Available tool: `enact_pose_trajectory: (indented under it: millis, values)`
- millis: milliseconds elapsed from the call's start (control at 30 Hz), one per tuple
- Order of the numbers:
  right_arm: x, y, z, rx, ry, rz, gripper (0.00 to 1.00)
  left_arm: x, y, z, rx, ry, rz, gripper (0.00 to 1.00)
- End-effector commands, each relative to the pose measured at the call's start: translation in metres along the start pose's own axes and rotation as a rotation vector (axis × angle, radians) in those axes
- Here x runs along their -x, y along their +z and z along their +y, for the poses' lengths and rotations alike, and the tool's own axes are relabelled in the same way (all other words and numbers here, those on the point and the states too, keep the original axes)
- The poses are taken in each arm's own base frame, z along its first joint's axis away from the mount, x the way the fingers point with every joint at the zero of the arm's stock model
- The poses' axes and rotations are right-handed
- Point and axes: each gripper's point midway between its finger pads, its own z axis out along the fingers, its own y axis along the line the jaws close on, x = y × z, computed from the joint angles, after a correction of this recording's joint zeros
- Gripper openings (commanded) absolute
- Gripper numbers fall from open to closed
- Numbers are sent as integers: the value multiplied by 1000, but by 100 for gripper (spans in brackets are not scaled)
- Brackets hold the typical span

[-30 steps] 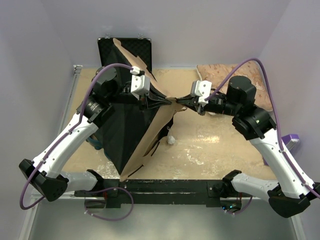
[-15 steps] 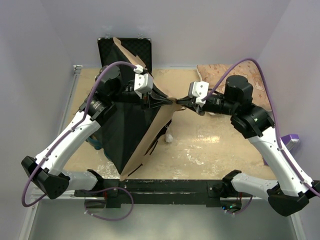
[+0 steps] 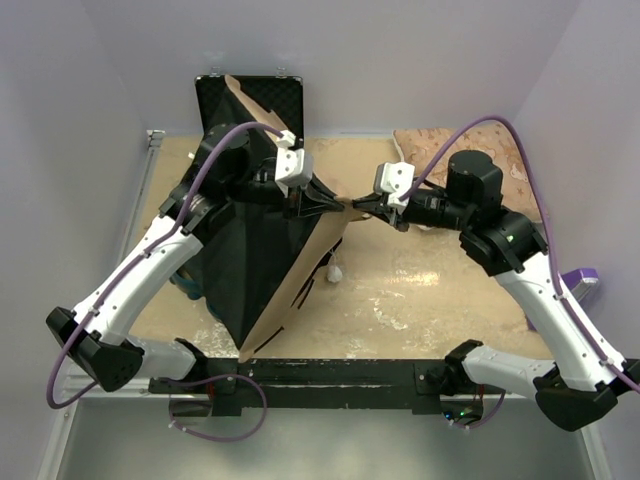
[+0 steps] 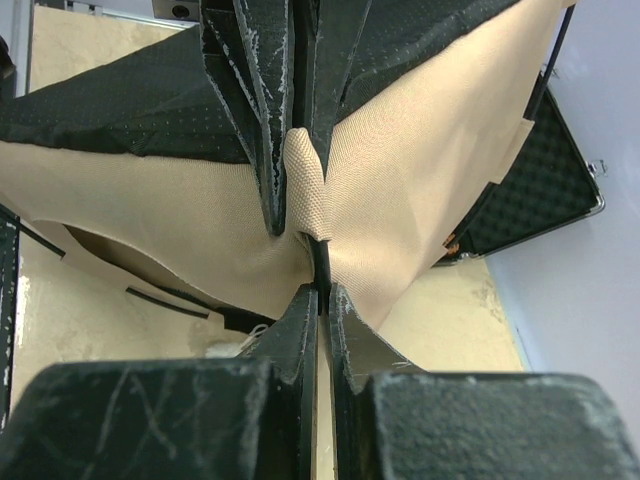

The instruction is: Set up the pet tent

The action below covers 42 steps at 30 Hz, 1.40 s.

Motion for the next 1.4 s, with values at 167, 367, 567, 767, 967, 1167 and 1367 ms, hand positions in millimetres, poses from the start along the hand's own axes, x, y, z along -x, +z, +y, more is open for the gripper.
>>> enact_pose_trajectory:
  millis: [167,367,567,767,967,1167,1367]
  values:
    - [-5,6,6,36,25,28,0,-19,7,4,-14,-17,123,0]
    - [-19,14,6,20,32,76,0,-30,13,-1,-25,-23,192,0]
    - [-25,18,3,3,42,97,0,-42,15,0,-2,-28,242,0]
    - [-47,15,12,15,41,164,0,-23,10,-4,3,53,180,0]
    - [-56,14,20,41,42,185,0,-9,9,-3,8,52,142,0]
    - [-55,21,18,47,44,181,0,-10,14,-7,-26,28,144,0]
    - [-26,22,18,62,39,108,0,-42,26,-13,-34,-31,244,0]
